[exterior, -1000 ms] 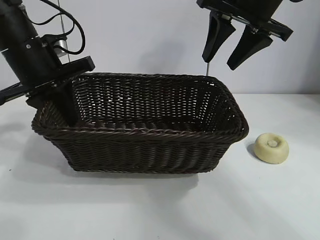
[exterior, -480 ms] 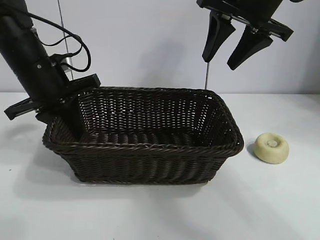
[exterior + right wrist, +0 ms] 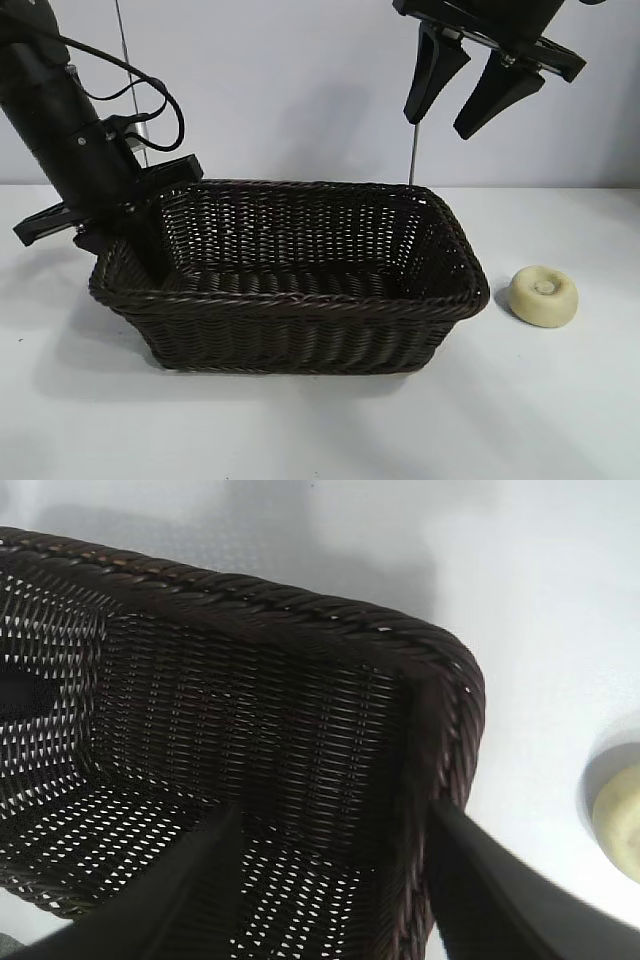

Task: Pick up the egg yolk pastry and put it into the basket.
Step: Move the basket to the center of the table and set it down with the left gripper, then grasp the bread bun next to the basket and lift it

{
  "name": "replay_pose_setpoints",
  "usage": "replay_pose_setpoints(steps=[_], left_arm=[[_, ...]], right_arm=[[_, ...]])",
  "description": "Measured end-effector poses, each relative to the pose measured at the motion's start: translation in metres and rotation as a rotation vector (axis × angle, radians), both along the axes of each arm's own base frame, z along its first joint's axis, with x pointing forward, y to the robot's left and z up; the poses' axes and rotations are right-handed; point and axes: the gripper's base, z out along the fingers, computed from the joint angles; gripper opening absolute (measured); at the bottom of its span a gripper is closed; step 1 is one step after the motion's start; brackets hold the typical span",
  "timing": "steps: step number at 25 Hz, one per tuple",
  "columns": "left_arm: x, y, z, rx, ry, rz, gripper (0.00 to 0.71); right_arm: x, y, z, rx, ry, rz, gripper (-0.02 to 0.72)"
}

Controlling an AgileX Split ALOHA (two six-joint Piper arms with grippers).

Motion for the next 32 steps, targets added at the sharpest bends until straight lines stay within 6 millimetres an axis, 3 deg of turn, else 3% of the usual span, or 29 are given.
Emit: replay_pose_setpoints(steps=[4,7,18,32], left_arm=[[0.001,-0.001,0.001,-0.008,-0.002,0.004,0.437],[0.001,-0.001,0.003,-0.009,-0.006,0.003,0.49],[-0.005,0.003,0.035,0.007,-0.079,-0.026,0.507],[-0.032,0.012,0.11,0.013,-0.215,-0.074,0.507]], right_arm=[[0.0,0.0,0.0,0.0,0.0,0.0,0.402],[0.0,0.0,0.0,0.0,0.0,0.0,0.402],[0.0,0.0,0.0,0.0,0.0,0.0,0.402],[0.0,0.0,0.0,0.0,0.0,0.0,0.402]])
